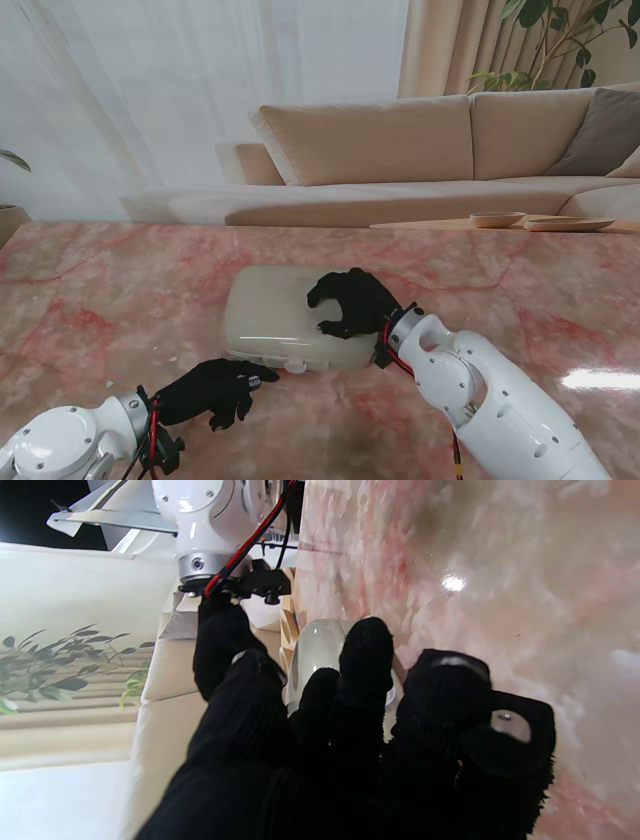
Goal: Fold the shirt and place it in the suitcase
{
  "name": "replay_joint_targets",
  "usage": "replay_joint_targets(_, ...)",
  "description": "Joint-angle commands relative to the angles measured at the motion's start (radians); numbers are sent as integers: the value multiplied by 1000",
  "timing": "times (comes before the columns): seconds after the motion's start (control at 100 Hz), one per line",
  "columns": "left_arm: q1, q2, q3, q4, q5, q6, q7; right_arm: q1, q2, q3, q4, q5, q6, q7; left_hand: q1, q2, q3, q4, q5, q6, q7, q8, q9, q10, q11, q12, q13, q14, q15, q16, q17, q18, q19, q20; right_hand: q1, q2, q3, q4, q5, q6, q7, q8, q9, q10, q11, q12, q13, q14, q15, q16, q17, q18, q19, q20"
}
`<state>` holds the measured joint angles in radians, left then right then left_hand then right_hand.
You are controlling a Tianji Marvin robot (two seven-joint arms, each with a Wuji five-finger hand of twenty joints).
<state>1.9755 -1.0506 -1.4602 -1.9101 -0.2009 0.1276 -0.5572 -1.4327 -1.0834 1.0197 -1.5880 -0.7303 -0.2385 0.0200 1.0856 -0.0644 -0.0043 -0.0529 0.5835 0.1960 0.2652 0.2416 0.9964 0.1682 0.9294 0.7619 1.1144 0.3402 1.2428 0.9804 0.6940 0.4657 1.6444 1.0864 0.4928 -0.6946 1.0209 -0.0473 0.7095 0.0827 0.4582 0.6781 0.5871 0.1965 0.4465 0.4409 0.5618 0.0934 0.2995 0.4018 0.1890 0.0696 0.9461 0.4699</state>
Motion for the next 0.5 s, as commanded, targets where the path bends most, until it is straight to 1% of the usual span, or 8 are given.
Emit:
replay_joint_targets(0.0,-11,5,19,25,14,11,-16,-23,10,-3,24,-3,12,29,57,-23,-16,22,-57,17,-7,-26,42,-70,86,41,68,-48,103,-7,75,-63,153,-40,5,-25,38,41,11,-19,13,6,18,21,45,16,46,103,80,14,49,139,64,-6)
replay_joint_targets(0.04,-22,8,28,34,19,17,-27,-23,10,-2,23,-2,12,30,84,-45,-10,25,-81,31,-9,-32,46,-101,138,71,94,-89,159,7,114,-88,203,-49,9,-29,42,42,14,-20,15,6,17,21,45,16,48,101,81,14,49,139,64,-7)
replay_joint_targets(0.08,-34,11,38,45,22,22,-40,-24,10,-2,23,-1,12,31,98,-53,-6,30,-112,36,-19,-40,47,-112,165,89,107,-117,195,14,136,-110,238,-63,9,-30,46,43,15,-21,17,6,17,19,45,16,49,98,81,14,49,138,64,-8)
replay_joint_targets(0.14,-52,14,54,61,24,29,-53,-24,10,-2,22,-2,11,33,110,-62,0,35,-142,42,-36,-50,49,-111,179,101,114,-131,217,20,147,-120,257,-67,4,-30,48,42,18,-23,20,7,18,17,47,16,49,97,81,14,51,137,65,-8)
replay_joint_targets(0.16,-59,16,58,67,23,32,-61,-25,10,-2,21,-2,11,34,112,-60,2,37,-169,52,-57,-60,45,-114,184,107,114,-140,225,22,150,-127,264,-70,3,-31,48,42,18,-24,21,7,18,16,47,15,49,97,81,13,51,137,65,-8)
replay_joint_targets(0.31,-98,20,95,107,13,56,-88,-25,11,0,21,-2,10,37,135,-44,20,45,-238,90,-137,-106,36,-128,193,121,116,-147,236,24,158,-140,282,-82,-13,-45,45,36,21,-25,26,7,19,13,48,15,51,96,81,13,51,136,65,-10)
replay_joint_targets(0.38,-113,21,110,122,7,71,-94,-25,11,0,22,-2,11,38,143,-32,34,49,-278,130,-177,-130,25,-138,199,124,113,-145,242,29,157,-140,286,-84,-17,-49,44,33,21,-25,27,6,19,15,48,14,51,96,80,12,51,136,65,-10)
replay_joint_targets(0.49,-130,20,127,141,1,92,-96,-25,11,0,23,-3,10,36,147,-24,45,53,-293,168,-192,-140,21,-147,206,125,112,-147,249,32,159,-138,292,-80,-21,-52,45,29,24,-23,29,5,22,15,49,14,52,99,81,12,52,138,65,-11)
